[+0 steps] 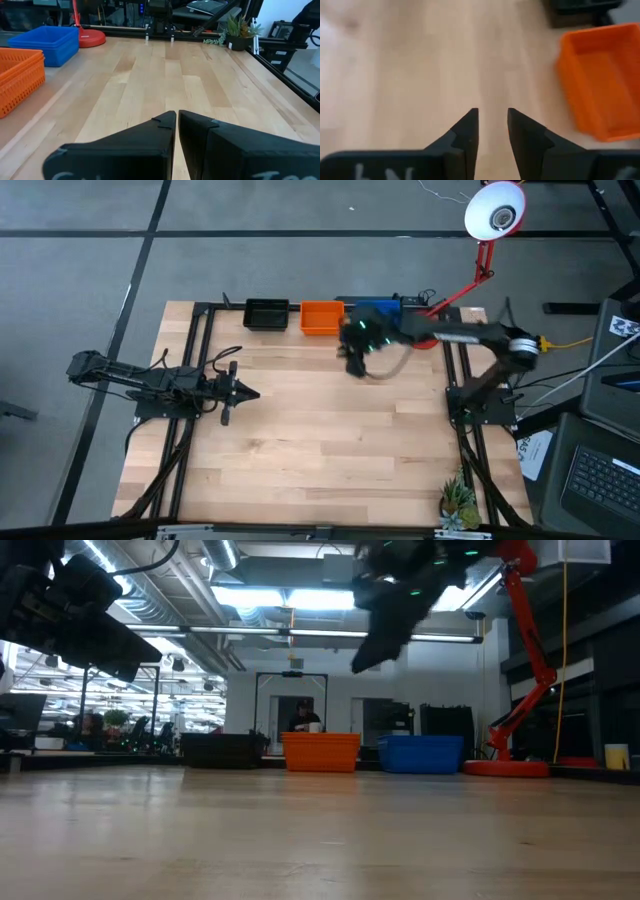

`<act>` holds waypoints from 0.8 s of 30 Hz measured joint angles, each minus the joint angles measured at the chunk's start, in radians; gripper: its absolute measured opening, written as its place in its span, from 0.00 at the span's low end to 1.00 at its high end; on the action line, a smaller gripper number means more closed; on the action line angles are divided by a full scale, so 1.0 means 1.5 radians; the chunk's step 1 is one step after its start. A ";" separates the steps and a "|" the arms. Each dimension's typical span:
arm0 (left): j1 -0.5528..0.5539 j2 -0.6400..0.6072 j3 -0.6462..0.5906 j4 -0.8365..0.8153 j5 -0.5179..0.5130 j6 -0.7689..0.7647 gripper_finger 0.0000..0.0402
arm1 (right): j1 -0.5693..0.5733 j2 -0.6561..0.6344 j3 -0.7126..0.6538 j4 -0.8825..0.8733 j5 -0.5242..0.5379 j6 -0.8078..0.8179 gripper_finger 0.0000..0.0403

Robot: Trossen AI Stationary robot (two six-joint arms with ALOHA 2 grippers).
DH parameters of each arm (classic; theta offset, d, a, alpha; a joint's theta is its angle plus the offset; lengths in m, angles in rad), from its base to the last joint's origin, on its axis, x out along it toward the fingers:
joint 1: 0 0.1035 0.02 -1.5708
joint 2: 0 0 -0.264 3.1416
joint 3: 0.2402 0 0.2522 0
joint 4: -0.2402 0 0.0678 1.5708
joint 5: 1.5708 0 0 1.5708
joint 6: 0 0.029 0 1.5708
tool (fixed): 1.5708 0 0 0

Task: Stack baskets by color
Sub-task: Return to Home Position

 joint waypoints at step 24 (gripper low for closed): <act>0.000 0.000 0.000 0.000 0.000 0.000 0.03 | 0.226 -0.762 -0.802 0.582 0.102 0.295 0.25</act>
